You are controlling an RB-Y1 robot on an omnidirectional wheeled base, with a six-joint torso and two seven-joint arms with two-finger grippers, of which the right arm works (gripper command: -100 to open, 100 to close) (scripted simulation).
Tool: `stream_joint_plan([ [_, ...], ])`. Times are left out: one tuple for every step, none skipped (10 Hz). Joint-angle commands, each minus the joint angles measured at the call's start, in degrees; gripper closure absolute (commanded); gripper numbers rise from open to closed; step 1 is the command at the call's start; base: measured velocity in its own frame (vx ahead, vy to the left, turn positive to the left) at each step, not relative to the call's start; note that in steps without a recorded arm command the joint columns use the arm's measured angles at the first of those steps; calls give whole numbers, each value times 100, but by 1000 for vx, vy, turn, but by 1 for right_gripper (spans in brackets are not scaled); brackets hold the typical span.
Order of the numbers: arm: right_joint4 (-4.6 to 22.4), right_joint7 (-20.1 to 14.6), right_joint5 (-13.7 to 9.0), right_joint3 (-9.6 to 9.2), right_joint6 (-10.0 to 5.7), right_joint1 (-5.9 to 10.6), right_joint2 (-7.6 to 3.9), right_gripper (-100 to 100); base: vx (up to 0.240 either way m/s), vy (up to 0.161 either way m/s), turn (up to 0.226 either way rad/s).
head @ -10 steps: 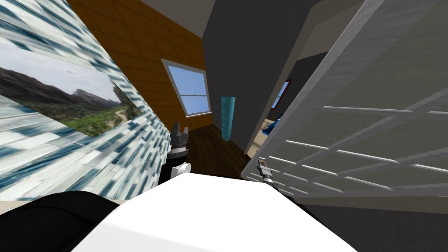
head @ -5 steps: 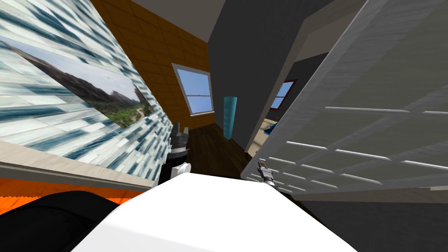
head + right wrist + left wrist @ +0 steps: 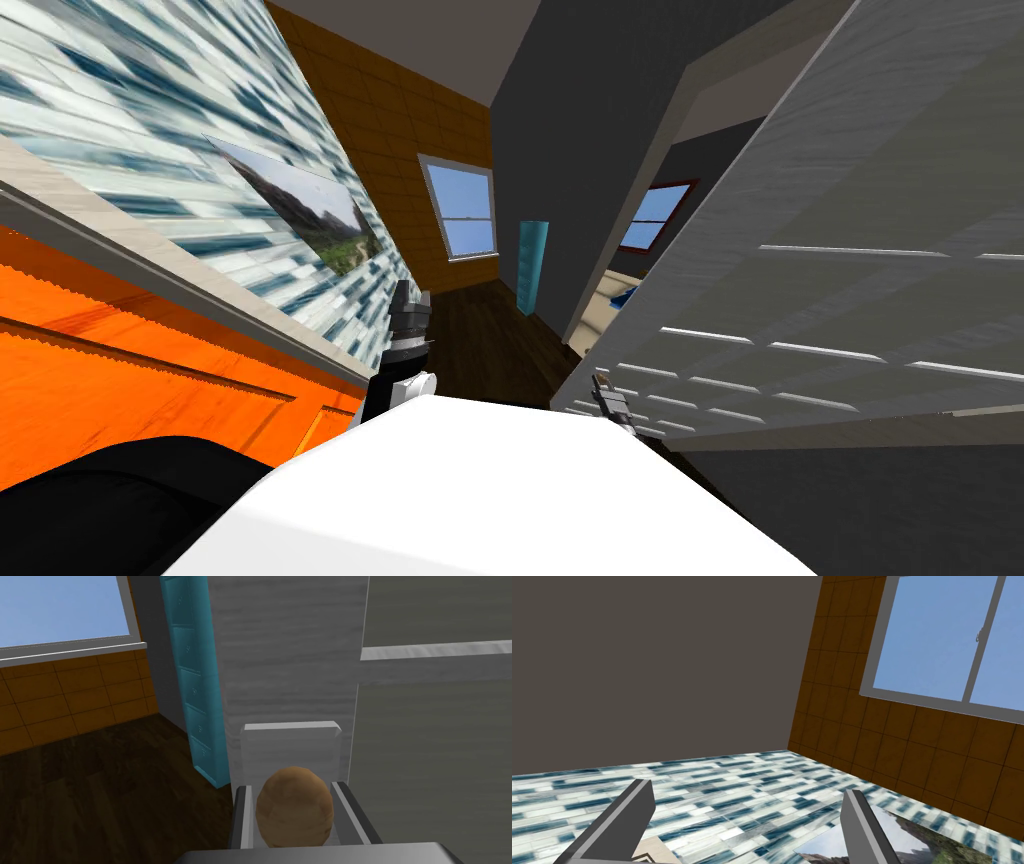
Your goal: Pull the door open
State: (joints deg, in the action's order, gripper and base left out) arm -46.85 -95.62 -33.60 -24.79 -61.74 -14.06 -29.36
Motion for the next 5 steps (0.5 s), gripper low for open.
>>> stream_joint_plan([
  [13, -90, 40, -82, -109, -47, -61, 100, -230, -34, 88],
  [-7, -45, 22, -46, -47, -38, -43, 100, -107, -17, 18],
  [55, -114, 50, -112, -136, -62, -75, 100, -142, -44, 148],
  [70, -130, 55, -125, -160, -64, -85, 100, -187, -46, 141],
  [104, -166, 68, -155, -215, -69, -107, 100, -165, -30, 95],
])
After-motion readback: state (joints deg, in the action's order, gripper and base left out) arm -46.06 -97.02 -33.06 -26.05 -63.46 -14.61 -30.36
